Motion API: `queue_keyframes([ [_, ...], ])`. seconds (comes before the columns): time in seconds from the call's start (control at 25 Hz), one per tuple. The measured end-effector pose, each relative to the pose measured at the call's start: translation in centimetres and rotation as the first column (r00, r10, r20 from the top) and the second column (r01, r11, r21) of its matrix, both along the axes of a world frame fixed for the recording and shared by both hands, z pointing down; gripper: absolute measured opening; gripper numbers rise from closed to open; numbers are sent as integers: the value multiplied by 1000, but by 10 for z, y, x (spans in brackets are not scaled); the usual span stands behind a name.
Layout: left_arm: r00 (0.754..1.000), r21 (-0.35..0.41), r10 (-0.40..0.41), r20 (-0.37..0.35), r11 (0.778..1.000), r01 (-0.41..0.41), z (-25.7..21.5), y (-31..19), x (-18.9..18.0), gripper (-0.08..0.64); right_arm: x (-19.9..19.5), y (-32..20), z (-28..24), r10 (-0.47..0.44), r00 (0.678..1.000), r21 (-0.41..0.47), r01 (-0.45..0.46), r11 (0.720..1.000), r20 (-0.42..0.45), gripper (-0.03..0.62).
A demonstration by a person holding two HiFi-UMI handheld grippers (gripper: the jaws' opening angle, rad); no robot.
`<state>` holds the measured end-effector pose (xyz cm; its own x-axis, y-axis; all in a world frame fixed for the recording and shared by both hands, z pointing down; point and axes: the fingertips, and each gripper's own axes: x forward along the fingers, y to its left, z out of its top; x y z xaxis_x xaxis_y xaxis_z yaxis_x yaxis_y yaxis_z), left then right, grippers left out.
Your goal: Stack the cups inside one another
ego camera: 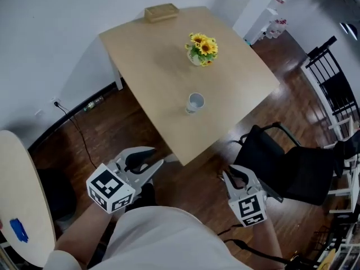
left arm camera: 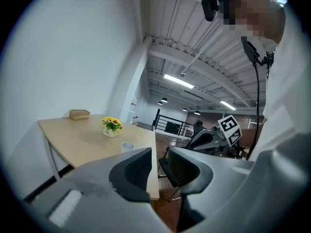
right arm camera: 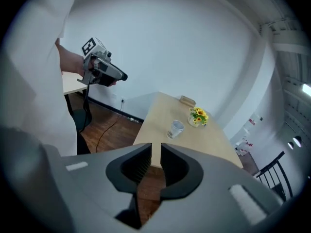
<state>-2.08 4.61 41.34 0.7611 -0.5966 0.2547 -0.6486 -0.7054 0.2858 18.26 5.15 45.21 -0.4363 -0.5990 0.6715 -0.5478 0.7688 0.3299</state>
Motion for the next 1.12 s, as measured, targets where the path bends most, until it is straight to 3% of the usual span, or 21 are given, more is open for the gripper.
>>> queue_keyframes([
  [0.2,998,24,19,52,1000,-20,-13,69,41,115,45,78,-17,80,985,100,-96,990,151,61],
  [0.4,998,-20,12,62,1000,-11,-13,137,76,115,72,140,-29,105,948,111,-144,983,300,60],
  [0.48,996,-27,42,77,999,-40,-11,153,85,115,77,156,-34,112,947,122,-155,980,301,60],
  [0.64,992,-37,92,82,995,-89,-14,171,105,115,80,182,-40,155,963,158,-192,969,220,58],
  [0.76,985,-20,150,81,989,-149,-24,179,120,115,74,197,-45,221,928,132,-270,954,301,52],
  [1.12,983,2,163,81,986,-164,-28,206,98,115,37,206,-58,197,917,158,-264,951,346,35],
])
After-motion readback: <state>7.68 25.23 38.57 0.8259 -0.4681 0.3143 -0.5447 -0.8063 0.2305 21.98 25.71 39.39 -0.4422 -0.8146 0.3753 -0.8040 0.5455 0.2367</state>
